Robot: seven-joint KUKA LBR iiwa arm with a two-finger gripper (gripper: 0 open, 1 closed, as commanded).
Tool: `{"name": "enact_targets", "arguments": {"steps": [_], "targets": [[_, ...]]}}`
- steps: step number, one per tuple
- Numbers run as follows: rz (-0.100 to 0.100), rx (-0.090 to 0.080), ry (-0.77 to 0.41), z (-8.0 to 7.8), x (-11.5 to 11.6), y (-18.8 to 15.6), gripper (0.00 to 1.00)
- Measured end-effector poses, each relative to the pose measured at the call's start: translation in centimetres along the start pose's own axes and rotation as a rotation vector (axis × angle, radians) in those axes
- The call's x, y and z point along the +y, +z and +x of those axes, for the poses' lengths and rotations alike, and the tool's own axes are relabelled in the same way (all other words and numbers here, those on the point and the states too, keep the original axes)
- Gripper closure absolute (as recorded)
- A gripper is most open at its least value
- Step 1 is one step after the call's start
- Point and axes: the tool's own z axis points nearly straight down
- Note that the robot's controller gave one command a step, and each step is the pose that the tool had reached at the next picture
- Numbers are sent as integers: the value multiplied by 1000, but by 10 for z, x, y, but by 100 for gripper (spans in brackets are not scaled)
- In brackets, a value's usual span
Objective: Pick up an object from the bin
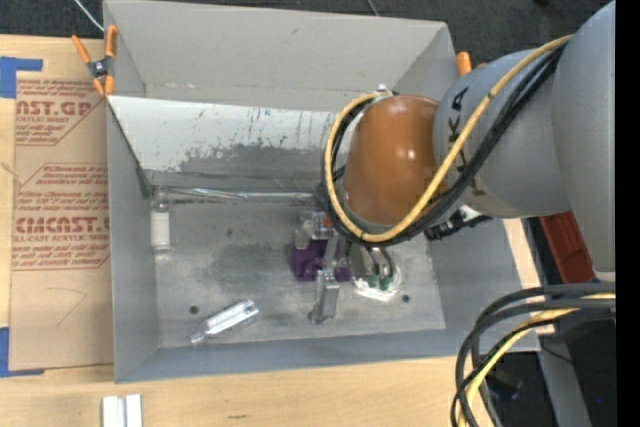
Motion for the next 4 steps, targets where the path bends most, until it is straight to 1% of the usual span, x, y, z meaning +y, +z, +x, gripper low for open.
{"name": "enact_targets", "arguments": {"steps": [1, 2, 3, 4], "targets": [[-1, -8, 1, -2, 0, -4, 0], [0, -4, -120, -52, -65, 17, 0], [0, -6, -243, -30, -74, 8, 0], [-1, -5, -17, -14, -67, 40, 0]]}}
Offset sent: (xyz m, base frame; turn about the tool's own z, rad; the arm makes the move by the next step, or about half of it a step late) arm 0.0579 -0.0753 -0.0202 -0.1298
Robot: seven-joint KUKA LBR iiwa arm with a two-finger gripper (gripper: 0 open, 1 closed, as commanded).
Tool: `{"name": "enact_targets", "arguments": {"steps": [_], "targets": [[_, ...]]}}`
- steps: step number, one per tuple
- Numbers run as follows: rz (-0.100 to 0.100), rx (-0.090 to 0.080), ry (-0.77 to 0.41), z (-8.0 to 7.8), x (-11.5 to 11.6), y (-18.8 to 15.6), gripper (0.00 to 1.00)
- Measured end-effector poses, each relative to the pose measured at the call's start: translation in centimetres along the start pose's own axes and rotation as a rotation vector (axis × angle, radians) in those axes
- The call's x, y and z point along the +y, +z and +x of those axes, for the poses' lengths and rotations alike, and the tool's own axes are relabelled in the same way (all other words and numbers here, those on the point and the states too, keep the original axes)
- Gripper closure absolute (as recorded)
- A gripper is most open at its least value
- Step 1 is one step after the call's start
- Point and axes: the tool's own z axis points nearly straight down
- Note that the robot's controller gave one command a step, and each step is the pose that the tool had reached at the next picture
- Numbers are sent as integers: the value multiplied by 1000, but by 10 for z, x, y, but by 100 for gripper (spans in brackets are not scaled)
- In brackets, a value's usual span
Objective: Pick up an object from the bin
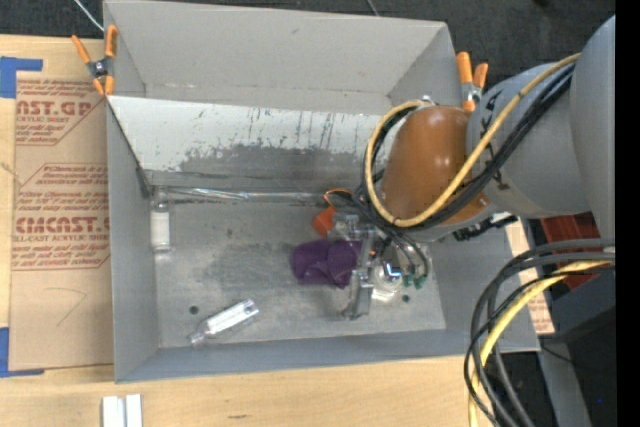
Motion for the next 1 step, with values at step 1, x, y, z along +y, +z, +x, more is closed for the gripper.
{"name": "enact_targets", "arguments": {"steps": [1], "targets": [[0, -3, -125, -15, 8, 19, 100]]}}
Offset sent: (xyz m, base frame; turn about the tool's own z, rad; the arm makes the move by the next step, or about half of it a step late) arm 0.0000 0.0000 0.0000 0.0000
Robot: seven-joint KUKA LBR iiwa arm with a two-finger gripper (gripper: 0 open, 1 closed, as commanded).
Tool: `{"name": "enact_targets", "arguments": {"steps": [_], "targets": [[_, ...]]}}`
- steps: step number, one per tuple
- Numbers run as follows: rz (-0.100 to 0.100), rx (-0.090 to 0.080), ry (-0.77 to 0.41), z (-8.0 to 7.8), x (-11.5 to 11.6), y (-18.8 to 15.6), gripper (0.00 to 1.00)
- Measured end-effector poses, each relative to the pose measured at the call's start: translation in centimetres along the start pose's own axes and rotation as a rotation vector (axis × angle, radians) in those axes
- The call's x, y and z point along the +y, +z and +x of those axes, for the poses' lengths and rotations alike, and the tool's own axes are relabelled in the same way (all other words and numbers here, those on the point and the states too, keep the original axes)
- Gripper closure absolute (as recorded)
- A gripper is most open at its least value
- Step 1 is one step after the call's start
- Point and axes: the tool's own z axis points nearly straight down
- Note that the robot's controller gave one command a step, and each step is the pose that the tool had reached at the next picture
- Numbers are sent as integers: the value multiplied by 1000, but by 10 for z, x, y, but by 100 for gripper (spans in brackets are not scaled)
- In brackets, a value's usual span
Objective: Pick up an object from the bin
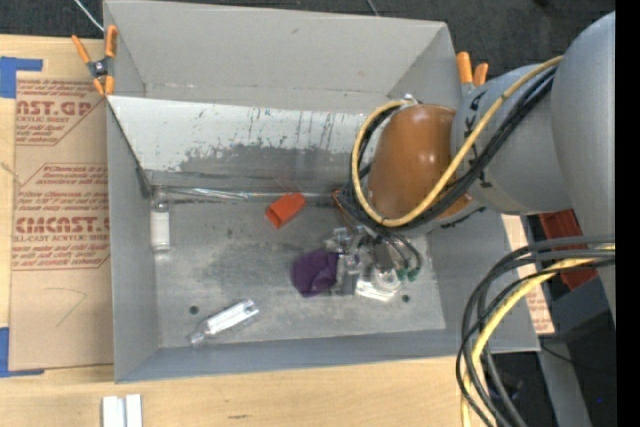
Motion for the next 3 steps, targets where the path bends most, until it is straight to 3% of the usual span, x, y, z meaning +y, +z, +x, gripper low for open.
{"name": "enact_targets", "arguments": {"steps": [1, 2, 3], "targets": [[0, 0, 0, 0, 0, 0, 100], [-2, -3, 80, -28, 56, 0, 100], [-4, -2, 74, -27, 56, -1, 100]]}}
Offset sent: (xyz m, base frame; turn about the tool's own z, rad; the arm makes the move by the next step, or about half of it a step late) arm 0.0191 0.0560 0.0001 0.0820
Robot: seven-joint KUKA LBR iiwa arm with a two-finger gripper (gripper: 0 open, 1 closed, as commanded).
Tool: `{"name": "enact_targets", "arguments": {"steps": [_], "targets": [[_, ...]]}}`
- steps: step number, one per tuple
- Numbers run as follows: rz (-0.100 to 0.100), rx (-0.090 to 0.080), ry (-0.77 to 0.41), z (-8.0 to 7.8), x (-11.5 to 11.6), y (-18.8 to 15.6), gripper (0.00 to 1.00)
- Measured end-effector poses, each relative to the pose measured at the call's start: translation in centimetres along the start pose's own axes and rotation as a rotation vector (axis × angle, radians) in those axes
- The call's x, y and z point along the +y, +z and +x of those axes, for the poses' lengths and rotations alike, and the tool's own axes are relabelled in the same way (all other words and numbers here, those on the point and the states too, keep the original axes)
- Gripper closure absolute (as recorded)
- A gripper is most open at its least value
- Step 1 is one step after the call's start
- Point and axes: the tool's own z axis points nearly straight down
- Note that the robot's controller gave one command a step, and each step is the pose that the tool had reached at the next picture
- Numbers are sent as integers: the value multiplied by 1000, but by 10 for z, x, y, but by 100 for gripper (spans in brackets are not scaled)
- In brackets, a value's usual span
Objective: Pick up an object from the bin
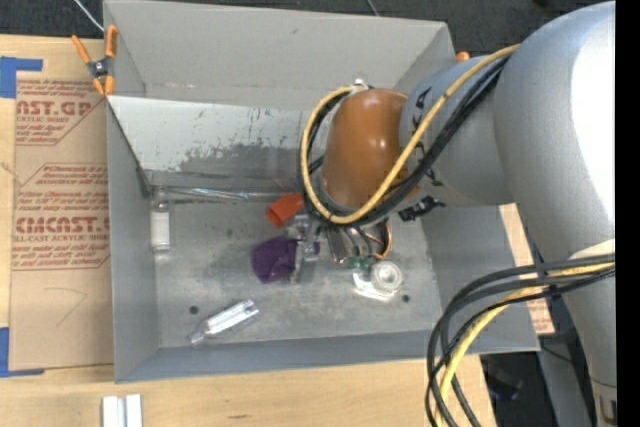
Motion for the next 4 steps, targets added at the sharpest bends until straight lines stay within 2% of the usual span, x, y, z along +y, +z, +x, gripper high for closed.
{"name": "enact_targets", "arguments": {"steps": [1, 2, 3, 4], "targets": [[4, -5, -131, 11, -1, -32, 100], [-1, 3, -29, 14, 19, -110, 100], [0, -10, 0, 5, 13, -51, 100], [-1, 0, 6, 23, 17, -177, 100]]}}
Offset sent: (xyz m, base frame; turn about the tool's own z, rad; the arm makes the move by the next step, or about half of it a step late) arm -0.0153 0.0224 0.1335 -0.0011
